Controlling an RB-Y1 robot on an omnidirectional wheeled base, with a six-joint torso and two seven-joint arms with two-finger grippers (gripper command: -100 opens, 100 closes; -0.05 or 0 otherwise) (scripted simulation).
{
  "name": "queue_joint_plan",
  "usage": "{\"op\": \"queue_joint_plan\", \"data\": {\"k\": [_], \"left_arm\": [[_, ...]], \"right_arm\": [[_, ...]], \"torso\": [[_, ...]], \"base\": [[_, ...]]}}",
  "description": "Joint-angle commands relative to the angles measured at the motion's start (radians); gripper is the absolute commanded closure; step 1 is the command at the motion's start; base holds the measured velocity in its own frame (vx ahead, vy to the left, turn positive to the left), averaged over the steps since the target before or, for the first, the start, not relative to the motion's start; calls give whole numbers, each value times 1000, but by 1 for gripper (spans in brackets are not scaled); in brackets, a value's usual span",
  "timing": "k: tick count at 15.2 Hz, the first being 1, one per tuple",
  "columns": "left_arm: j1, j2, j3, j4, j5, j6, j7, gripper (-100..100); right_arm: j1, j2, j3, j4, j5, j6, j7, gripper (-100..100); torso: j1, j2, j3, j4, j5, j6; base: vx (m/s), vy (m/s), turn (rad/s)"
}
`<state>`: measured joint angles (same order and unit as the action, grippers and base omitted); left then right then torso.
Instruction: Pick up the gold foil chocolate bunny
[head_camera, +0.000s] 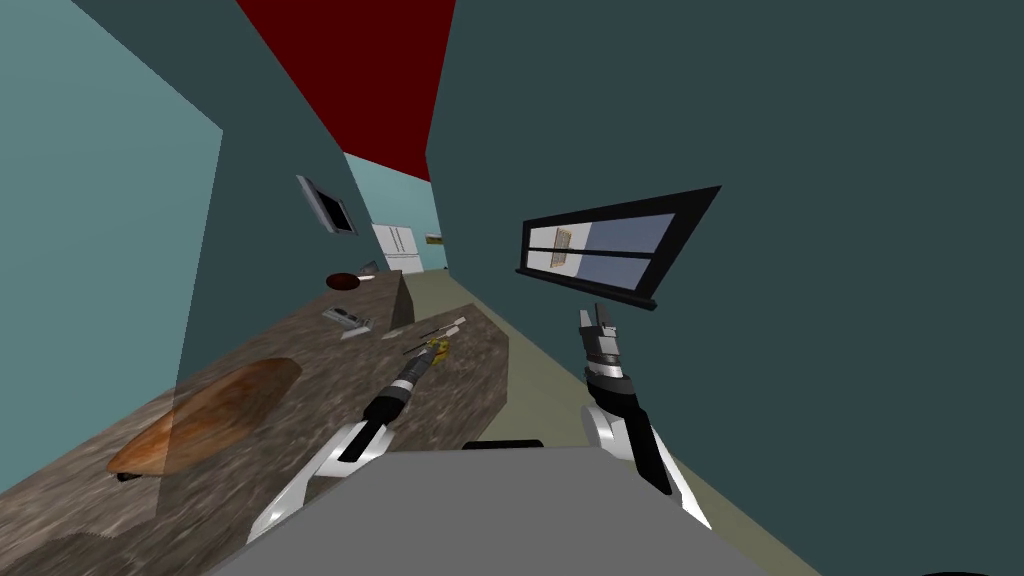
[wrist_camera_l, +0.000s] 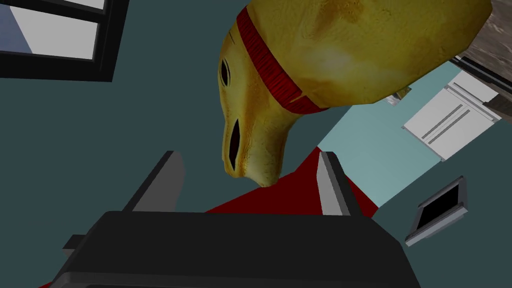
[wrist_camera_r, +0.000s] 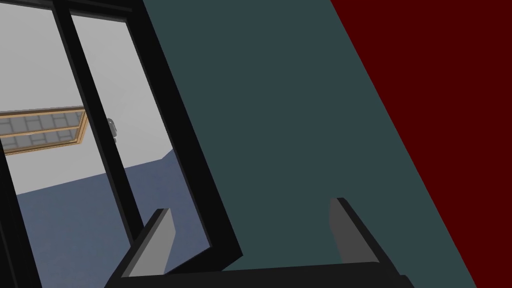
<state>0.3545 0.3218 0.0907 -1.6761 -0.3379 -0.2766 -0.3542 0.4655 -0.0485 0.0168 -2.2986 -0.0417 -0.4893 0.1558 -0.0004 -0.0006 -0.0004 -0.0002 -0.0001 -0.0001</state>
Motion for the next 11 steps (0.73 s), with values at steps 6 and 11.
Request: {"op": "queue_joint_plan", "data": {"k": [6, 11], "left_arm": [[-5, 23, 7, -17, 1, 13, 6, -100], [-7, 38, 10, -29, 3, 20, 13, 100]], "right_arm": [[0, 0, 0, 0, 0, 0, 0, 0], [0, 0, 0, 0, 0, 0, 0, 0]], "torso": [[-2, -1, 0, 1, -1, 2], [-4, -4, -2, 0, -1, 2]], "base": [[5, -5, -25], [39, -38, -105]]}}
